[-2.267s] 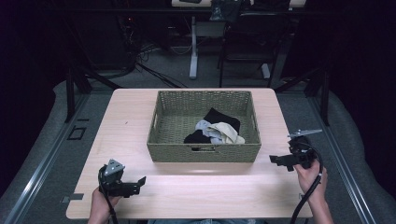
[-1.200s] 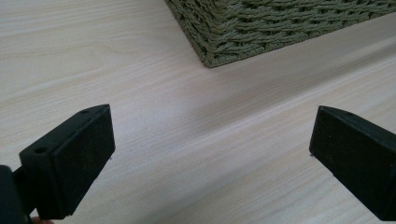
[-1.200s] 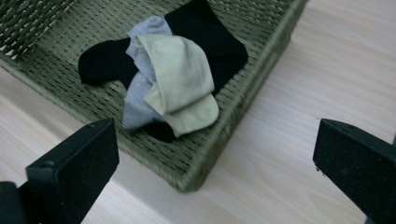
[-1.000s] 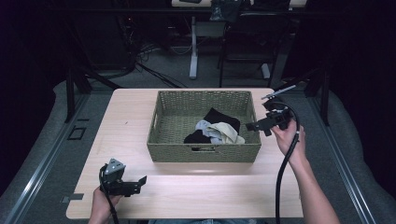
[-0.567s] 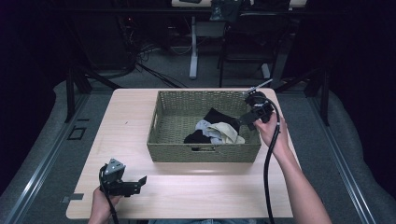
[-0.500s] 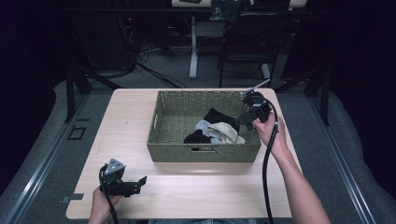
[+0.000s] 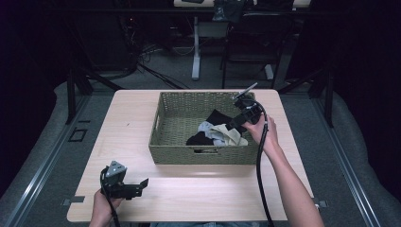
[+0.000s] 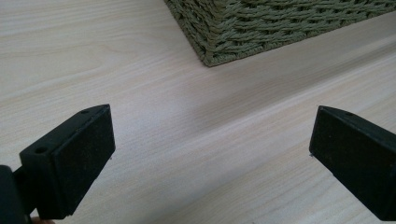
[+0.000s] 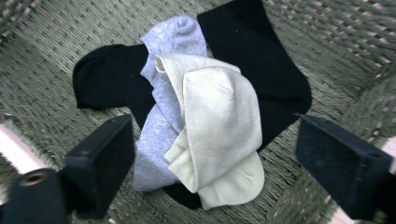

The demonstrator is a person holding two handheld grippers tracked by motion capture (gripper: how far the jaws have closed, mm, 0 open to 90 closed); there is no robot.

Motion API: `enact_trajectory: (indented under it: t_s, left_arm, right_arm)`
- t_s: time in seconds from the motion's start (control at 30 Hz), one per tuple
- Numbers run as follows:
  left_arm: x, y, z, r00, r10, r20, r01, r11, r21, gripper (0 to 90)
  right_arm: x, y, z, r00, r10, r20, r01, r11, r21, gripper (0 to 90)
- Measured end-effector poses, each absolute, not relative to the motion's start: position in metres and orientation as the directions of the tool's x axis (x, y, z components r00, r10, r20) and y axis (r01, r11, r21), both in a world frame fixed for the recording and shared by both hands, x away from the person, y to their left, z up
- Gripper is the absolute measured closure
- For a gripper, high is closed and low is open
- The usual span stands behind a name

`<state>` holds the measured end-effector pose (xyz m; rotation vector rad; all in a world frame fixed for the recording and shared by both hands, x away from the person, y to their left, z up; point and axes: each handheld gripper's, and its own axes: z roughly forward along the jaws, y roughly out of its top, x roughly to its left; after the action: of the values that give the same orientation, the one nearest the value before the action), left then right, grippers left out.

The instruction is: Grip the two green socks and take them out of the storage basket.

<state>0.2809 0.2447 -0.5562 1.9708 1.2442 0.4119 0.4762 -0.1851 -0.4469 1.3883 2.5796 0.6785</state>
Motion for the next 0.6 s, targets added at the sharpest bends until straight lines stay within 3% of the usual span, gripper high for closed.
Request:
enact_trajectory:
  t_s: [0.6]
  left_arm:
    - [0.281, 0.246, -0.556, 0.476, 0.872, -0.116, 0.628, -0.245, 0.739, 0.4]
  right_arm:
    - [0.493, -0.164, -0.486, -0.559, 0.826, 0.08, 0.797, 0.507, 0.329, 26.2]
